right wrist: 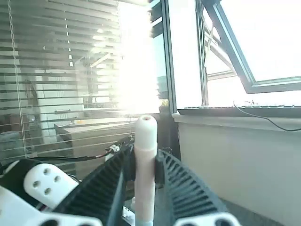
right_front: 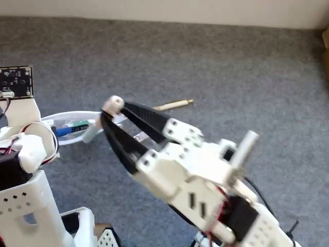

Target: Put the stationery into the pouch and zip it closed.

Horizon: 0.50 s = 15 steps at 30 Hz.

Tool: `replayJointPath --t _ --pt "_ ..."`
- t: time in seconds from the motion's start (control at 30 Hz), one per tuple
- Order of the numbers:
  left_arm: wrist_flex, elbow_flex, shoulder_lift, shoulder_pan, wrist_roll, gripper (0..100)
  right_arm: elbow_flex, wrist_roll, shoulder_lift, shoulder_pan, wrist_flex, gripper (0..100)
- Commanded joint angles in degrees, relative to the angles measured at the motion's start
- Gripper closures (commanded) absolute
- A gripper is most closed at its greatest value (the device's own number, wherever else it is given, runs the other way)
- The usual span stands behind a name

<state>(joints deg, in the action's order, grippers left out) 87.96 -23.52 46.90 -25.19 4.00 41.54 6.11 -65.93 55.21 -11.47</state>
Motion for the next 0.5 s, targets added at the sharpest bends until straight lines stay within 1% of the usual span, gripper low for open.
replayJointPath --t 0.0,0.17,0.33,0.47 --pt "-0.53 -1.19 -1.36 0.92 -0.70 99 -3.38 0.18 4.70 0.48 5.23 97.9" --pt "-0.53 -1.19 -1.36 0.92 -0.70 99 -3.30 -5.54 9.54 0.48 6.37 97.9" --pt "-0.44 -1.19 -1.36 0.92 -0.70 99 -3.30 -6.15 12.53 0.13 6.37 97.9" --pt "-0.44 -1.19 -1.36 0.92 -0.70 99 -3.30 -6.15 14.37 -3.30 6.46 97.9"
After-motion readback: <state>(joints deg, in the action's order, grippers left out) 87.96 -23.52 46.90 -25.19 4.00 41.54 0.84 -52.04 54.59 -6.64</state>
